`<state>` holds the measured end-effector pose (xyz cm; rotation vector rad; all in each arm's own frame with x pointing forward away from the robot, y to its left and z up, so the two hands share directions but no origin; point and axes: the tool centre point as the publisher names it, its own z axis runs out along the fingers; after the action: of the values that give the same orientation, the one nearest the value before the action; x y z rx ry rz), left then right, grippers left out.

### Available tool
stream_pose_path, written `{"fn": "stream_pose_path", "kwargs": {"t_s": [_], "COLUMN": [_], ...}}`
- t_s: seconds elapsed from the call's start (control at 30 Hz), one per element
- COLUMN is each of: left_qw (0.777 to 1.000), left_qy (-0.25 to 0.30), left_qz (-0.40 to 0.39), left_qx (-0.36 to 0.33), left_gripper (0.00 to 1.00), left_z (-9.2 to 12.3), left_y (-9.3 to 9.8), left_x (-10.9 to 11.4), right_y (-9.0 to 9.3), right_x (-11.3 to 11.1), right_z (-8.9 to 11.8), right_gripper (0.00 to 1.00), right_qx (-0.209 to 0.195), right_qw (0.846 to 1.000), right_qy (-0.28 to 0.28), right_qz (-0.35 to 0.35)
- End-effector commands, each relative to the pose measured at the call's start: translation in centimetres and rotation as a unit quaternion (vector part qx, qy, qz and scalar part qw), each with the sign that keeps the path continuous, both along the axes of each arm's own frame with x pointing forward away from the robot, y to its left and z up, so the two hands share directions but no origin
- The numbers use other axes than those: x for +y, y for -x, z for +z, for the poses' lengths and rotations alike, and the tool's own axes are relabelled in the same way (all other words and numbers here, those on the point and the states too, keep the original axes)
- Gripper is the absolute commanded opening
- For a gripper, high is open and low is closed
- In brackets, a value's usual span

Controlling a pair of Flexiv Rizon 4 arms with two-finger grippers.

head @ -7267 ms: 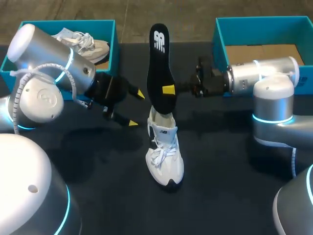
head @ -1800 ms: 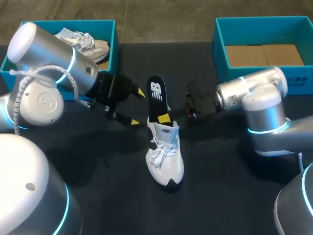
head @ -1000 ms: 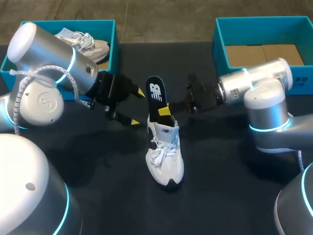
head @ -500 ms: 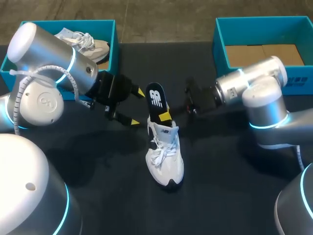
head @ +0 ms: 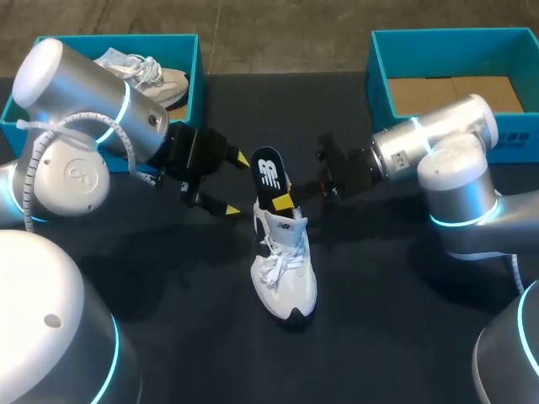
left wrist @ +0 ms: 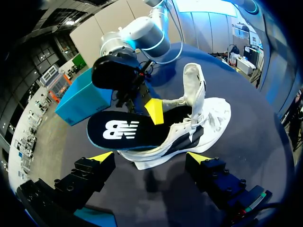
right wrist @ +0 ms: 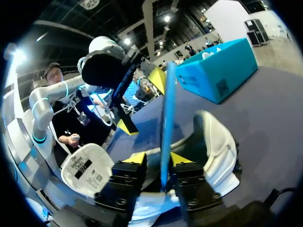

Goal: Take the shoe out of the shoebox, open the shoe tongue, remove and reinsert the insole, then place the shoe into the shoebox

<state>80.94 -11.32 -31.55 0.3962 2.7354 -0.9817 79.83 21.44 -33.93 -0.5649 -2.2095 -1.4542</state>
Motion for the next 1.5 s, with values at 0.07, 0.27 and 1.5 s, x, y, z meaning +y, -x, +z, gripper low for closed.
{"fn": "stream_pose_path", "kwargs": {"t_s": [0.07, 0.27, 1.5], "left_qw": [1.000, 1.000, 1.000], "left_qy": [-0.003, -0.003, -0.003], "left_qz": [0.001, 0.001, 0.001], "left_qx": [0.000, 0.000, 0.000], "left_gripper": [1.00, 1.00, 1.00], "left_z": [0.1, 0.1, 0.1], "left_y": [0.0, 0.0, 0.0], "left_x": [-0.1, -0.1, -0.1], "right_y": [-0.4, -1.6, 0.0], "right_x": [0.1, 0.6, -0.6], "right_z": [1.3, 0.8, 0.1], "right_gripper": [0.36, 0.26, 0.32], "right_qx": [-0.012, -0.009, 0.032], "right_qw": [1.000, 1.000, 0.998], "right_qy": [0.005, 0.004, 0.056], "right_qz": [-0.001, 0.016, 0.018]}}
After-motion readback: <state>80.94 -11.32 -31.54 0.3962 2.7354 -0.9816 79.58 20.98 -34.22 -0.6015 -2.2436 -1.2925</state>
